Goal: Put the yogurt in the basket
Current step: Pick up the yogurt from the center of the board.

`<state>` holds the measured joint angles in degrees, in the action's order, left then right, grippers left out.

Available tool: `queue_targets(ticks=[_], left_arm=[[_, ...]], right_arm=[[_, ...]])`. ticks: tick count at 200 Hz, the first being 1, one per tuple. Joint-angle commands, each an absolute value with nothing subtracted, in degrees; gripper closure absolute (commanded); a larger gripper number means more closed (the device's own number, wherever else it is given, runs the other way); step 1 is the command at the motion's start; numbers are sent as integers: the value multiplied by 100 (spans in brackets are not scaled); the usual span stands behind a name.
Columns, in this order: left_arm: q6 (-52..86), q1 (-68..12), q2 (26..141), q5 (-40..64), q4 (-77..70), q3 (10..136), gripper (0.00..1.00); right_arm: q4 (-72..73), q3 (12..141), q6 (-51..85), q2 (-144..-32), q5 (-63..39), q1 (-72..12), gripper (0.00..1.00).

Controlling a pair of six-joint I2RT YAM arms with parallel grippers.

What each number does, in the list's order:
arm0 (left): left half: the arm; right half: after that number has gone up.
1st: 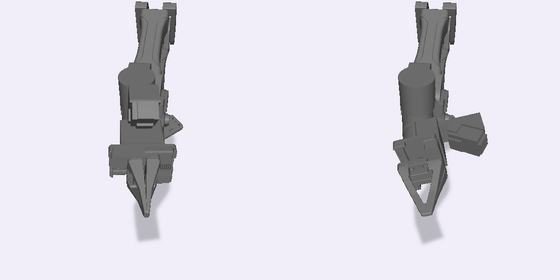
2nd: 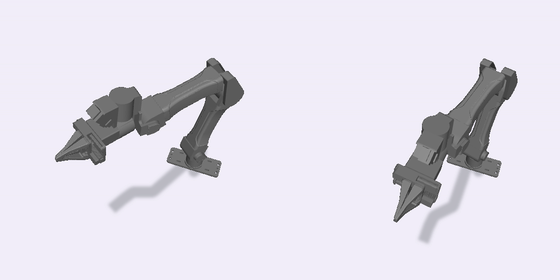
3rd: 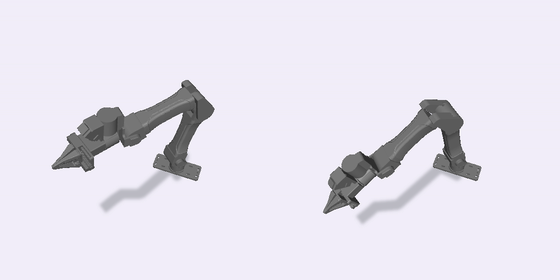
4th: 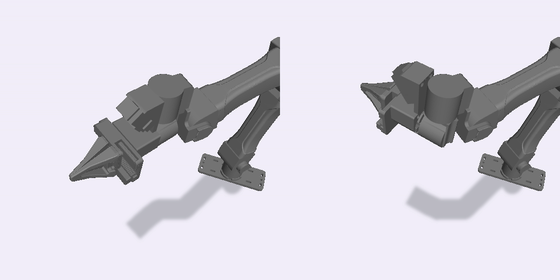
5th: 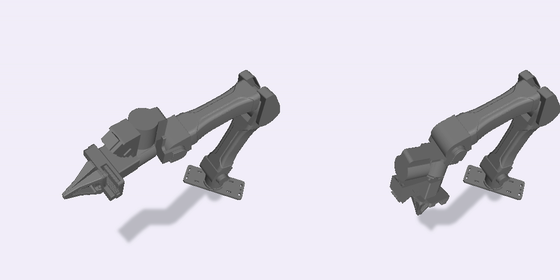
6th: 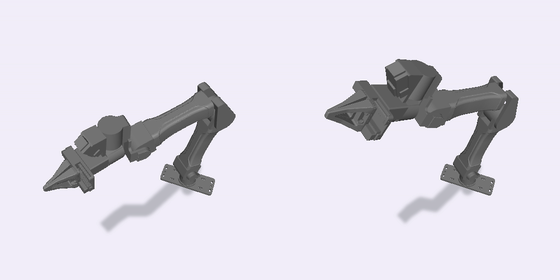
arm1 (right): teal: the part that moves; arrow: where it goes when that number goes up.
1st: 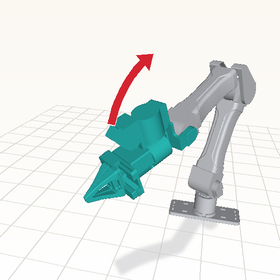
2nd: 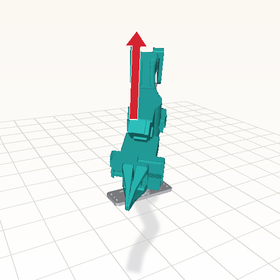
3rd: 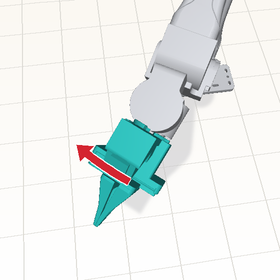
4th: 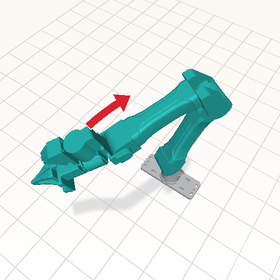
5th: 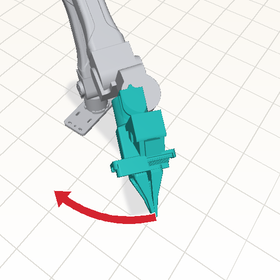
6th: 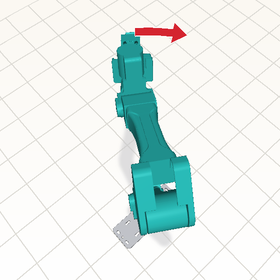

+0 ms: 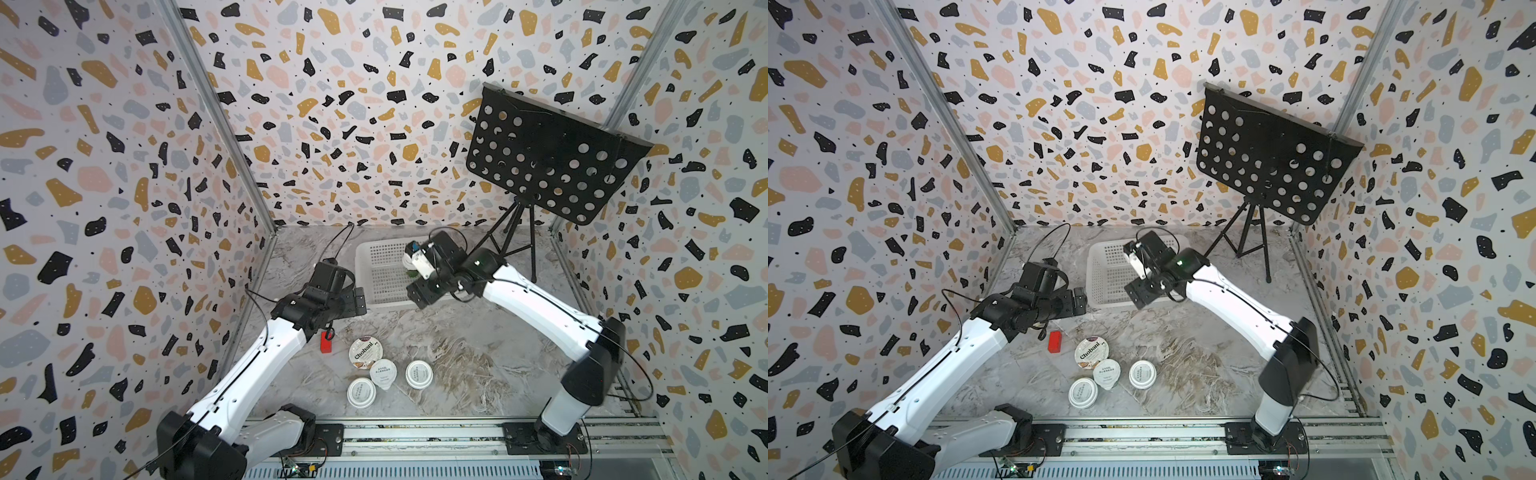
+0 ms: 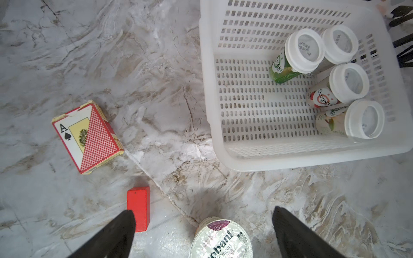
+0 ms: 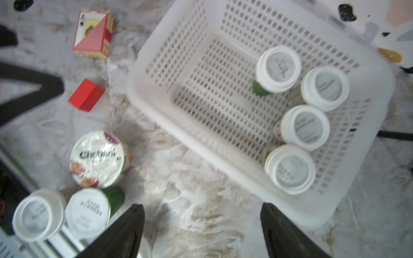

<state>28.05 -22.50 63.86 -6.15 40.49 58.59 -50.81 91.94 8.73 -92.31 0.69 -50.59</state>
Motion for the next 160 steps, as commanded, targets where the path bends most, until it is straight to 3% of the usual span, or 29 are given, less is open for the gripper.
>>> queue_targets(ticks=[1, 57, 80, 160], left_arm=[[2734, -2221, 6203, -455, 4045, 5719, 0], [2703, -2217, 5891, -569, 4047, 5514, 0], [2712, -2223, 5845, -603, 4051, 5443, 0], [2707, -2222, 5885, -587, 4052, 5388, 0]], right_arm=[[-5503, 8431, 1347, -8628, 178, -5549, 13], [-5180, 7226, 2058, -8253, 255, -6824, 9], [-4951, 6997, 2153, -8312, 203, -6929, 0], [-4307, 6693, 2156, -8991, 335, -6944, 4]])
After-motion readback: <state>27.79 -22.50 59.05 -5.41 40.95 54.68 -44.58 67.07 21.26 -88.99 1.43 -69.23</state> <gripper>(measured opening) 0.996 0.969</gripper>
